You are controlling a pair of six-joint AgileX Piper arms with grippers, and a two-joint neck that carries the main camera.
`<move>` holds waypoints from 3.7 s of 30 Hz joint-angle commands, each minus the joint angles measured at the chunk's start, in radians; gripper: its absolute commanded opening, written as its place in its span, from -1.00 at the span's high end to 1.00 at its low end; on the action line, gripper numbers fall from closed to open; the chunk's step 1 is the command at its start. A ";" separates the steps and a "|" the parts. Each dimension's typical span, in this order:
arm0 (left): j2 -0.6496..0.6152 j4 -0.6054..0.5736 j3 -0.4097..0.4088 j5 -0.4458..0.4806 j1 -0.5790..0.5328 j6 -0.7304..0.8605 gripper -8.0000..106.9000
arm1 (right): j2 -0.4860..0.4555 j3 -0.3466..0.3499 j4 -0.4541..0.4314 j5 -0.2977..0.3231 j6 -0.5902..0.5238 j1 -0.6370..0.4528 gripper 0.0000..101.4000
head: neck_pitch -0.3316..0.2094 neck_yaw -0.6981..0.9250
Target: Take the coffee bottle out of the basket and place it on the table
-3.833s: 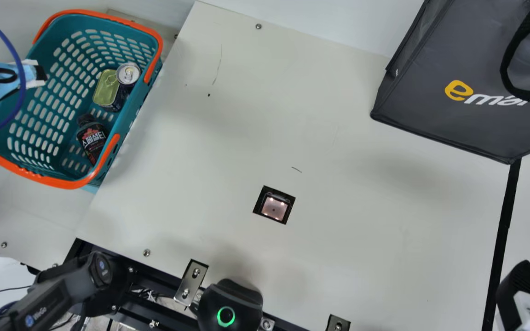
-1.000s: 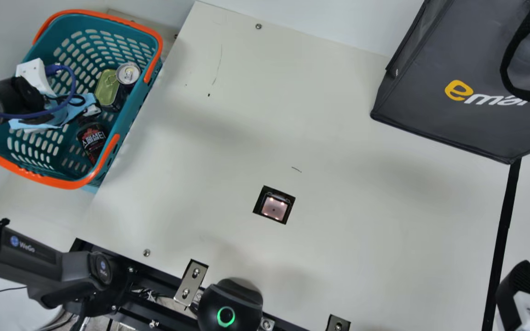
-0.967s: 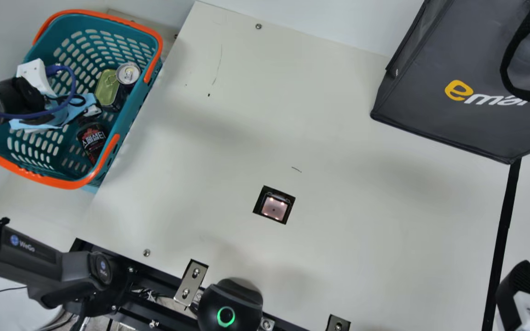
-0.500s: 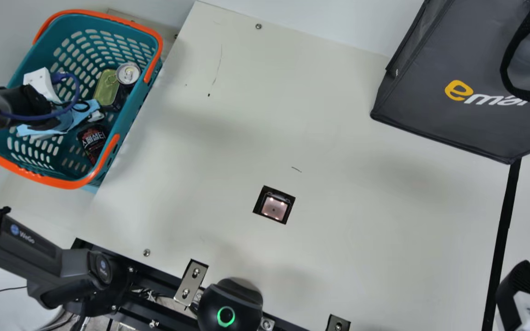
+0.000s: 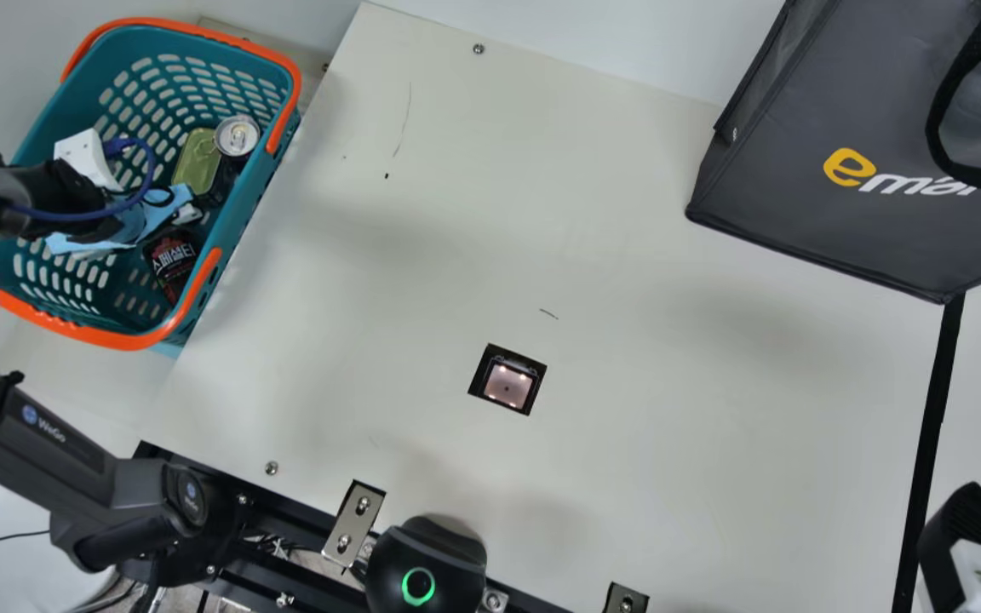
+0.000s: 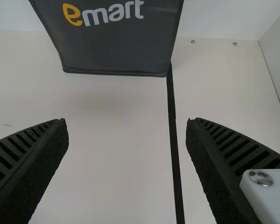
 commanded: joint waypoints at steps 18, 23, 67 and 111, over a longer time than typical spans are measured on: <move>0.049 -0.073 -0.002 -0.042 -0.004 0.061 -0.71 | 0.000 0.000 0.000 -0.001 0.000 0.000 -0.79 | -0.026 0.002; 0.064 -0.097 -0.007 -0.049 -0.005 0.081 -0.71 | 0.000 0.000 0.000 -0.001 0.000 0.000 -0.79 | -0.026 0.002; -0.050 -0.178 -0.042 0.055 0.010 0.166 0.68 | 0.000 0.000 0.000 -0.001 0.000 0.000 -0.79 | -0.026 0.002; -0.453 -0.171 -0.044 0.278 0.031 0.234 0.68 | 0.000 0.000 0.000 -0.001 0.000 0.000 -0.79 | -0.026 0.002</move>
